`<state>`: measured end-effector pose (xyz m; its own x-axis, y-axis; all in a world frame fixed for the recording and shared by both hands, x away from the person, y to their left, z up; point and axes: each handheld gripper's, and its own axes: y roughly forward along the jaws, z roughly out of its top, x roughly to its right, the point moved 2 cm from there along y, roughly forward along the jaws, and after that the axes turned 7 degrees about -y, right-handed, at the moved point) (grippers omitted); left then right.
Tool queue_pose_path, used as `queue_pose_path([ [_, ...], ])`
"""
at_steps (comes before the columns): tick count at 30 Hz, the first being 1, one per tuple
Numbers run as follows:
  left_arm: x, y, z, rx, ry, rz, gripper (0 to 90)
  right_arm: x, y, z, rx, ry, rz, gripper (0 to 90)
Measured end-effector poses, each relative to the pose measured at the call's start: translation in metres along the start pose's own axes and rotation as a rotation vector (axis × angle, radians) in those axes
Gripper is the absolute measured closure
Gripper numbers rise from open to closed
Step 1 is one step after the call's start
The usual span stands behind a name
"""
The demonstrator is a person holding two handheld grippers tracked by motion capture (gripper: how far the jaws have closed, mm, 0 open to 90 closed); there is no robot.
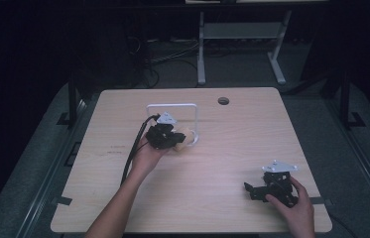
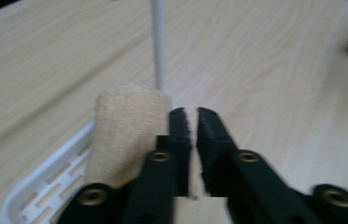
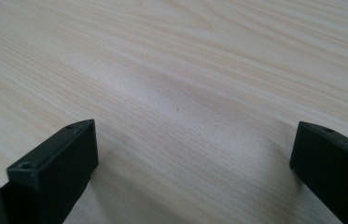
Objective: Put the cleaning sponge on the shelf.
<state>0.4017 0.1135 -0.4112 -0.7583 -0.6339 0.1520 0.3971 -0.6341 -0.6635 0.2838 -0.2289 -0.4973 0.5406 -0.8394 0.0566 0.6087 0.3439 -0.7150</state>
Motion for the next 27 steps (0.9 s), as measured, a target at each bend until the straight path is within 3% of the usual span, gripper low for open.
queue_pose_path([
  [11, 0.01, 0.013, -0.023, -0.069, 0.007, -0.034, 90.0, 0.0, 0.0, 0.0, 0.0, 0.0, 0.0, 0.7],
  [19, 0.006, 0.028, -0.034, -0.1, -0.001, -0.021, 89.9, 0.0, 0.0, 0.0, 0.0, 0.0, 0.0, 0.7],
  [27, -0.003, 0.032, -0.039, -0.113, -0.022, 0.015, 89.8, 0.0, 0.0, 0.0, 0.0, 0.0, 0.0, 0.7],
])
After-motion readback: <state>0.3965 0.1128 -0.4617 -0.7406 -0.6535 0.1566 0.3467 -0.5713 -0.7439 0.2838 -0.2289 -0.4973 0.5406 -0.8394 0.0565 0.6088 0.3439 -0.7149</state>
